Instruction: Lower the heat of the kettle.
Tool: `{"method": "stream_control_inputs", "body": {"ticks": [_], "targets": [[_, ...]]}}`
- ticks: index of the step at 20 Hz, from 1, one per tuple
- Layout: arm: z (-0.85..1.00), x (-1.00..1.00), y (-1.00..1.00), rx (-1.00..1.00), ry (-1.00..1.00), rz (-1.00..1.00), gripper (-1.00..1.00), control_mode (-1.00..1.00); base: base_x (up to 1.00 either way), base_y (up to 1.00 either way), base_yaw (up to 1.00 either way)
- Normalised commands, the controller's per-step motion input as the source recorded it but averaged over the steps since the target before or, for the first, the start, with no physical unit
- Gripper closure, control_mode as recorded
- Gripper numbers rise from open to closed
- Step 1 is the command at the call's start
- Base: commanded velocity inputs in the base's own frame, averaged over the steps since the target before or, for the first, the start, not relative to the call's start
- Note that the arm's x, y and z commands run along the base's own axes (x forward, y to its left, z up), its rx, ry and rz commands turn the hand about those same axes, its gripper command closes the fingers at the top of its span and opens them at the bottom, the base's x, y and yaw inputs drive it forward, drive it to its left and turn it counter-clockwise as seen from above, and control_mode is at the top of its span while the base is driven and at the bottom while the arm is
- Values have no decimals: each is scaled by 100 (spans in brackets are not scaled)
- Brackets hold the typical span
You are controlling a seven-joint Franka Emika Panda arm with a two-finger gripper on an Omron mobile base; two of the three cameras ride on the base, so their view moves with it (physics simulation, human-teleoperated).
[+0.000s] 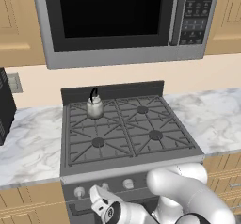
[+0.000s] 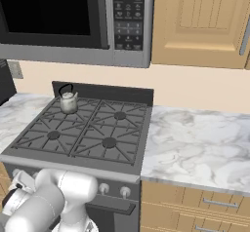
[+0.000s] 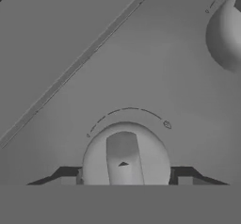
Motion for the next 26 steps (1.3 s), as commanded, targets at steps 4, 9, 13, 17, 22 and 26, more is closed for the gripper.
{"method": "stream_control_inputs", "body": {"ticks": [4, 9, 13, 17, 22, 26], "targets": [[0, 0, 0, 37, 0, -1, 100, -100, 0, 0, 0], [0, 0, 0, 36, 0, -4, 100, -100, 0, 0, 0], [0, 0, 0, 32, 0, -6, 100, -100, 0, 0, 0], [0, 0, 0, 29, 0, -8, 100, -100, 0, 0, 0], [0, 0, 0, 29, 0, -10, 100, -100, 0, 0, 0], [4, 0, 0, 32, 0, -11, 100, -100, 0, 0, 0]]}}
